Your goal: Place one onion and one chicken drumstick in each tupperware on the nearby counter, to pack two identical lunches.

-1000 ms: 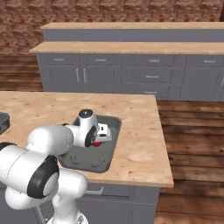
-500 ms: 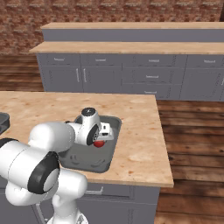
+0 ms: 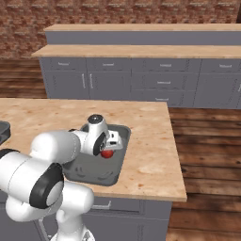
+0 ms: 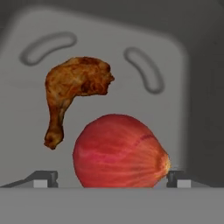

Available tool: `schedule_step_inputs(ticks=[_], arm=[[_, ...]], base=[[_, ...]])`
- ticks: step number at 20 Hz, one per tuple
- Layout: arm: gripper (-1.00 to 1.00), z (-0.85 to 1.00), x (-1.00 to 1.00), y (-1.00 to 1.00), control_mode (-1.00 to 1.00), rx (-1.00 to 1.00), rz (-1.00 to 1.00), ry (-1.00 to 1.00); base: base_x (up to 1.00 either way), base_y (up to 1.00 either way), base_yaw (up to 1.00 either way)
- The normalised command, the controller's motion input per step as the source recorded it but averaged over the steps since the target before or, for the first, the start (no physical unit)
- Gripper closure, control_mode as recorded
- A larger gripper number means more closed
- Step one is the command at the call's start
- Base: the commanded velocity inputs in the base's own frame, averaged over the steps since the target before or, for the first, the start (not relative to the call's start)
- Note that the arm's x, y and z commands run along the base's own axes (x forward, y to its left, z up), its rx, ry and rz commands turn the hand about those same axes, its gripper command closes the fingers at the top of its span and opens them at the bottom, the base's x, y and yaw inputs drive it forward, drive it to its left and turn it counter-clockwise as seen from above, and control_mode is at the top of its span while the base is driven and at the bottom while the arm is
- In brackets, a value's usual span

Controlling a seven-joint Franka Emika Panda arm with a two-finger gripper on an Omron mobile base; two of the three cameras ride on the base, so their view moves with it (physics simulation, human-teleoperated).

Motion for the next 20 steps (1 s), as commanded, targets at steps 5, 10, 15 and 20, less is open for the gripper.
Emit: schedule_step_inputs(ticks=[5, 10, 15, 20], arm=[[-1.00, 0.96, -0.98, -0.05, -1.00, 0.00, 0.02, 0.00], [-1.00, 0.94, -1.00, 0.00, -1.00, -0.01, 0.06, 0.00], [-1.00, 0.65, -1.00, 0.00, -1.00, -0.01, 0.01, 0.00], [-1.00, 0.59, -1.00, -0.03, -1.00, 0.00, 0.00, -0.01]], base=[[0.00, 0.00, 0.00], [0.00, 0.00, 0.00], [0.00, 0.00, 0.00], [0.00, 0.00, 0.00]])
